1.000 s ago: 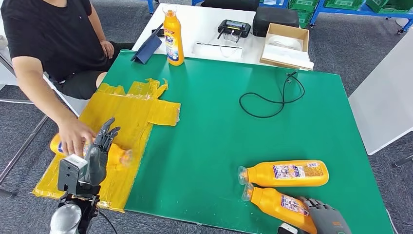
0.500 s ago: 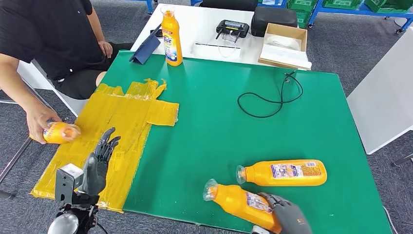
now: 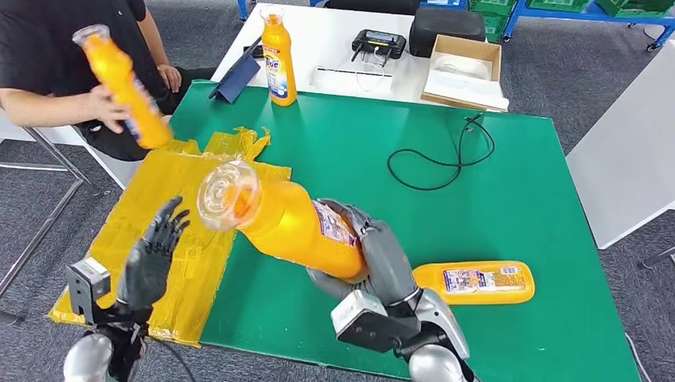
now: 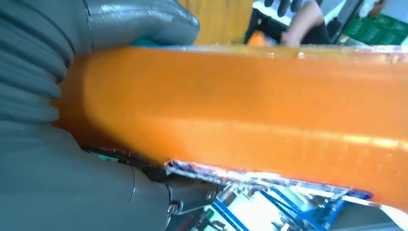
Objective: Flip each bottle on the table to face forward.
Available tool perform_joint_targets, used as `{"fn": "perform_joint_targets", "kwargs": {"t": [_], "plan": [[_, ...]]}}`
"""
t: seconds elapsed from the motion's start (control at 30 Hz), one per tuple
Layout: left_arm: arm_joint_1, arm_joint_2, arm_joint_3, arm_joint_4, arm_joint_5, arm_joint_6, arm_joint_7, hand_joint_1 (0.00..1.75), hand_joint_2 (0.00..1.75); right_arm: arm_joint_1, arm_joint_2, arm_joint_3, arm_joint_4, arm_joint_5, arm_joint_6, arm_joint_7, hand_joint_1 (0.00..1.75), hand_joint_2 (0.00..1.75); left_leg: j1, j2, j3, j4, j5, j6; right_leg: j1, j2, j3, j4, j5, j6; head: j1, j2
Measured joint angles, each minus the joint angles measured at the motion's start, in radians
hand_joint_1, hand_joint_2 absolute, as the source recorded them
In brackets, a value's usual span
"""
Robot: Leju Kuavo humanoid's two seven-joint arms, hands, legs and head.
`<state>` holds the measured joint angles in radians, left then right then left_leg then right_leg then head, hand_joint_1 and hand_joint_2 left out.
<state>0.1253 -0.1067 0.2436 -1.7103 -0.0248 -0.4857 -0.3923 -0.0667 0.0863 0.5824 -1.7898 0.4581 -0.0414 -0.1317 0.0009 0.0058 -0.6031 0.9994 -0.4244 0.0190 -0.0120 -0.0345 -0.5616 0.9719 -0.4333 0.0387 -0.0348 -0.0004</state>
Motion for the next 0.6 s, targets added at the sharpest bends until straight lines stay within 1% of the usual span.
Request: {"fn": "perform_joint_targets", "kwargs": {"t": [0.07, 0.17, 0.23, 0.33, 0.47, 0.6], "plan": [[0.053, -0.029, -0.056, -0.042, -0.014, 0.017, 0.02, 0.0, 1.75, 0.079, -0.01, -0.008, -0.027, 0.02, 0.004, -0.015, 1.75, 1.75, -0.001, -0.003, -0.001, 0.0, -0.002, 0.001, -0.001, -0.002, 0.0, -0.002, -0.001, 0.0, 0.0, 0.0], [0.113, -0.062, -0.195, -0.102, -0.026, 0.11, 0.048, 0.0, 1.75, 0.19, -0.044, -0.011, -0.07, 0.045, 0.01, -0.027, 1.75, 1.75, -0.003, -0.005, -0.004, 0.0, -0.006, 0.003, -0.003, -0.003, -0.001, -0.003, -0.004, 0.002, 0.001, 0.0], [0.123, -0.067, -0.29, -0.128, -0.014, 0.166, 0.059, 0.0, 1.75, 0.226, -0.066, -0.004, -0.077, 0.054, 0.018, -0.03, 1.75, 1.75, -0.005, -0.005, -0.005, 0.0, -0.007, 0.005, -0.004, -0.003, -0.001, -0.003, -0.004, 0.003, 0.0, 0.0], [0.124, -0.065, -0.393, -0.151, 0.013, 0.196, 0.062, 0.0, 1.75, 0.242, -0.085, 0.023, -0.06, 0.072, 0.026, -0.026, 1.75, 1.75, -0.006, -0.005, -0.003, 0.0, -0.008, 0.006, -0.004, -0.003, -0.001, -0.003, -0.004, 0.003, 0.0, 0.0], [0.126, -0.055, -0.472, -0.169, 0.032, 0.196, 0.054, 0.0, 1.75, 0.247, -0.102, 0.07, -0.027, 0.08, 0.018, -0.016, 1.75, 1.75, -0.005, -0.005, -0.002, 0.0, -0.007, 0.006, -0.004, -0.003, 0.0, -0.003, -0.004, 0.003, 0.0, 0.0], [0.129, -0.046, -0.51, -0.179, 0.033, 0.195, 0.05, 0.0, 1.75, 0.248, -0.114, 0.09, -0.01, 0.079, 0.009, -0.013, 1.75, 1.75, -0.005, -0.004, -0.001, 0.0, -0.007, 0.006, -0.004, -0.003, 0.0, -0.002, -0.004, 0.003, 0.0, 0.0]]}}
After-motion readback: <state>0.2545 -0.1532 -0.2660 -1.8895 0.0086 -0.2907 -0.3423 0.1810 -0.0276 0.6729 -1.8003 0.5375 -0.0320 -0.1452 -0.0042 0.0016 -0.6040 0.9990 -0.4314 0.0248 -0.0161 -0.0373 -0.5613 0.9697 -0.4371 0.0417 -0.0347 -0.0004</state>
